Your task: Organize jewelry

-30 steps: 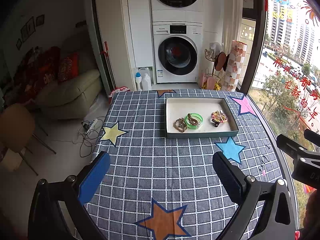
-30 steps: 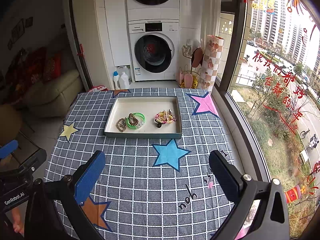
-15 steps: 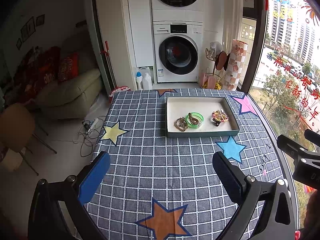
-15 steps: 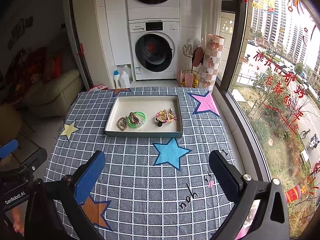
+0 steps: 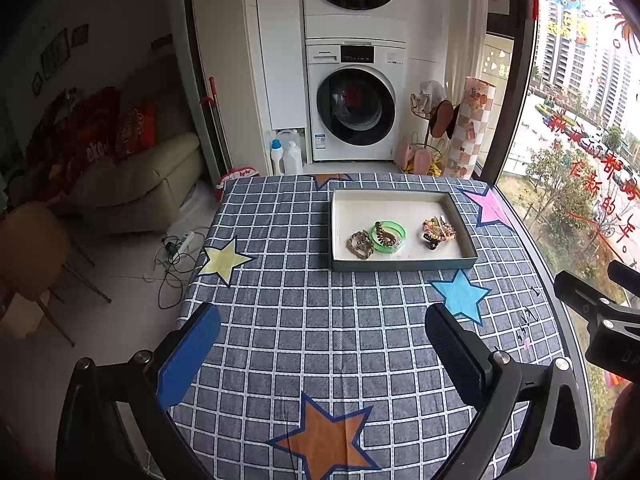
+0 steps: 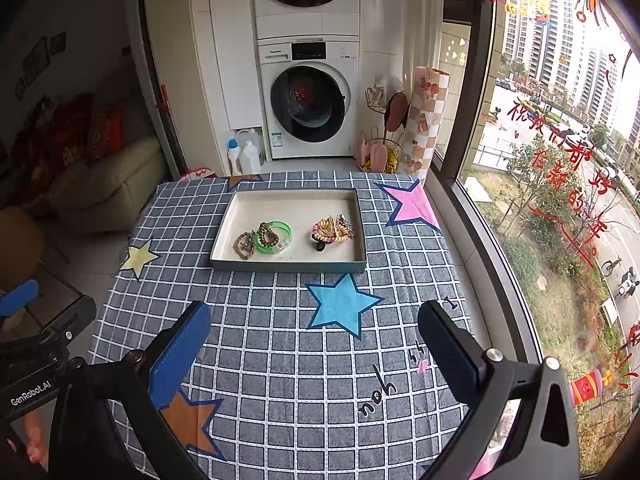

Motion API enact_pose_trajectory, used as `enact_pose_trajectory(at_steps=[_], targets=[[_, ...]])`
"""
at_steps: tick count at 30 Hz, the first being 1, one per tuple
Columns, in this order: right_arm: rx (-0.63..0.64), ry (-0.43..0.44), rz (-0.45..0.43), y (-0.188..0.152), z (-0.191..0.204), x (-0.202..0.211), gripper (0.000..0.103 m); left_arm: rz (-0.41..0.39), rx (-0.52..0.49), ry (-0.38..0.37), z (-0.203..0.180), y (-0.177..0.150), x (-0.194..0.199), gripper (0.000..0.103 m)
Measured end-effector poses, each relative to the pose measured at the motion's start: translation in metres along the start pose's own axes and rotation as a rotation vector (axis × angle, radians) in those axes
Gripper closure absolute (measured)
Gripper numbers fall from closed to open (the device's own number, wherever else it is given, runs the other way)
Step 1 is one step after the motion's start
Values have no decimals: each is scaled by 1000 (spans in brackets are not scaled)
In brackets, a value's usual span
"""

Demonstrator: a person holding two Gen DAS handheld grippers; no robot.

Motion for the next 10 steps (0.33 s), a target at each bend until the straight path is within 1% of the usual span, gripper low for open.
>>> enact_pose_trajectory(at_steps=[7, 10], targets=[[0, 0, 1, 0, 0, -1, 0, -20, -9, 3, -1, 1, 2, 0], [-1, 1, 4, -3, -2, -1, 0, -14, -12, -1, -1, 1, 2, 0]])
Point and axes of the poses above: each gripper's, at about its wrist camera, not at the fingertips, and x roughly against the way its jaws point, z to its left, y to its top, the point moved 9 cm from there along -x, roughly the way its jaws point
